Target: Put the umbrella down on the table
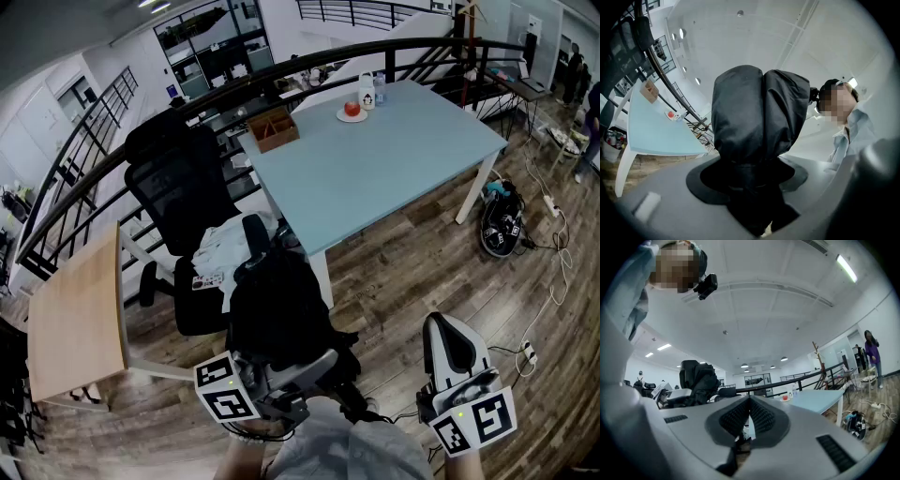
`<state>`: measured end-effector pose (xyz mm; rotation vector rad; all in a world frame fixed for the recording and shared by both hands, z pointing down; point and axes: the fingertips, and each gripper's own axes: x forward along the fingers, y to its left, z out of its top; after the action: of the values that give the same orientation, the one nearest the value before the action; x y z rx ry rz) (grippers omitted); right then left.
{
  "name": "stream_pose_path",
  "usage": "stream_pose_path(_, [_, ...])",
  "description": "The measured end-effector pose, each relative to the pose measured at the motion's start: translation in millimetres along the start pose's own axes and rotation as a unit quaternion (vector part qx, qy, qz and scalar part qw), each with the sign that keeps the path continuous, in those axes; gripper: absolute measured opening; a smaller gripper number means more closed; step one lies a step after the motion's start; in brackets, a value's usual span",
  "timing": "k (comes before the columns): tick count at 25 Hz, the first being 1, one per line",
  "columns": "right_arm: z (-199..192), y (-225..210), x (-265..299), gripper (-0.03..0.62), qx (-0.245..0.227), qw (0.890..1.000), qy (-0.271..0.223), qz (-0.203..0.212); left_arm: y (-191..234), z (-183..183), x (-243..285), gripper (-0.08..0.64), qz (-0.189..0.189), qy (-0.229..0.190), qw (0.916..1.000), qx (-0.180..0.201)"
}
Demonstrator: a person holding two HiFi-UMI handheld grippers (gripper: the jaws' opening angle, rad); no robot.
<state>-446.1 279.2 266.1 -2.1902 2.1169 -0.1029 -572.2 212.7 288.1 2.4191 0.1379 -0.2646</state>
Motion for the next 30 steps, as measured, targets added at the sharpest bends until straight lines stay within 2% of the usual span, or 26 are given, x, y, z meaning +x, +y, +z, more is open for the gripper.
stream_pose_path(14, [-1.7,-34.1,-22.8,0.000,0.002,1.000,-0.008,0.010,-5.5,-33.8,35.1,0.258,0.011,0.013,0.9999,0.001])
stream_pose_path(22, [-0.2,-47.7,-42.9,0.000,-0.019,1.000,-0.011,0.001,-17.1,-53.3,53.4,0.258,0.011,0.037,0.9992,0.012])
stream_pose_path(30, [-5.6,-58.1,-55.8,0.000,-0.019,1.000,-0.008,-0.015,-17.1,-69.2,66.1,0.256,-0.004,0.043,0.9989,-0.017])
